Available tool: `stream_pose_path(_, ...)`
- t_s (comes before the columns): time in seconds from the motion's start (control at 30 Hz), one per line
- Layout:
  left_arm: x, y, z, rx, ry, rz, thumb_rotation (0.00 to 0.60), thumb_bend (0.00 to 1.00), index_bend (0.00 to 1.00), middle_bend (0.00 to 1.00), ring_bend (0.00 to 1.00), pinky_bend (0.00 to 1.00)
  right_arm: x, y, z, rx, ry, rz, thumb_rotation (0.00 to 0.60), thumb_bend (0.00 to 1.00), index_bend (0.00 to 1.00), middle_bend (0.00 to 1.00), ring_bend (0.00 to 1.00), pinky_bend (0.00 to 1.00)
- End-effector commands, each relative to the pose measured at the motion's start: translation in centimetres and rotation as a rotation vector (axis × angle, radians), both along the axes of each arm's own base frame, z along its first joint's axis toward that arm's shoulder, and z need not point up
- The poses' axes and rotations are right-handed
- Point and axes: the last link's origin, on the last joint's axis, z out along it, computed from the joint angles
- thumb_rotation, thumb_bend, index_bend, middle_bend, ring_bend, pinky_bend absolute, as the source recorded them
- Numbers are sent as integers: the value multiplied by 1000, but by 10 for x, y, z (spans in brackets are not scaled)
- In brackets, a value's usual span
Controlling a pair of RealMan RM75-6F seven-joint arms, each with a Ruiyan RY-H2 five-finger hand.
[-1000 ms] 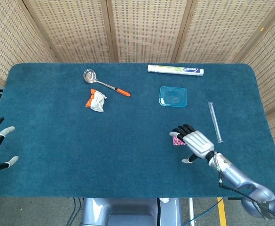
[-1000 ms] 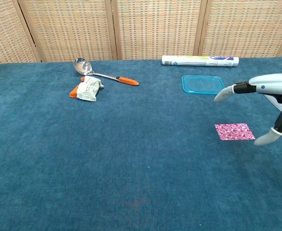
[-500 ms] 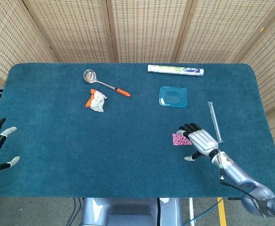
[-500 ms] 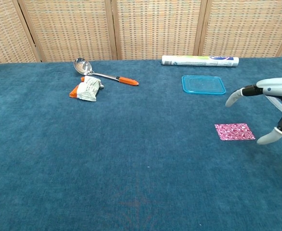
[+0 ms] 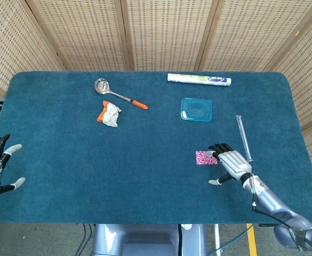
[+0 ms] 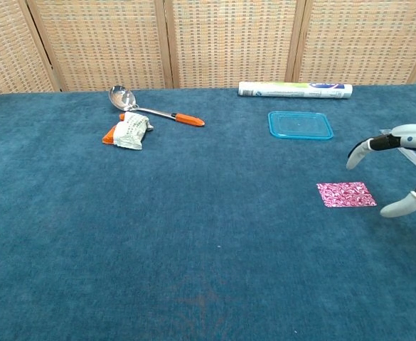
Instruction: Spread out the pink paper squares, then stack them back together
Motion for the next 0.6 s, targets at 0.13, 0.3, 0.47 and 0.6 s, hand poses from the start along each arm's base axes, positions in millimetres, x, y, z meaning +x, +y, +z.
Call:
stream_pose_path(0.13,0,0,-1,-2,0,-1,600,133,201,0,0,0,-5,2,-6,10,28,11,426,0,216,104,0,0)
stream_pose_path(0.3,0,-1,-1,-4,2,0,600,133,201,0,0,0,-9,3,-13,40,59,12,427,0,216,97,0,0)
stream_pose_path(0.47,0,-2,-1,-3,3,4,600,133,201,0,0,0,-11,2,-18,62,83,15,427,0,216,96,0,0)
stream_pose_path(0.6,-1,-2,-1,-2,4,8,600,133,201,0,0,0,-11,0,-21,74,99,15,427,0,216,96,0,0)
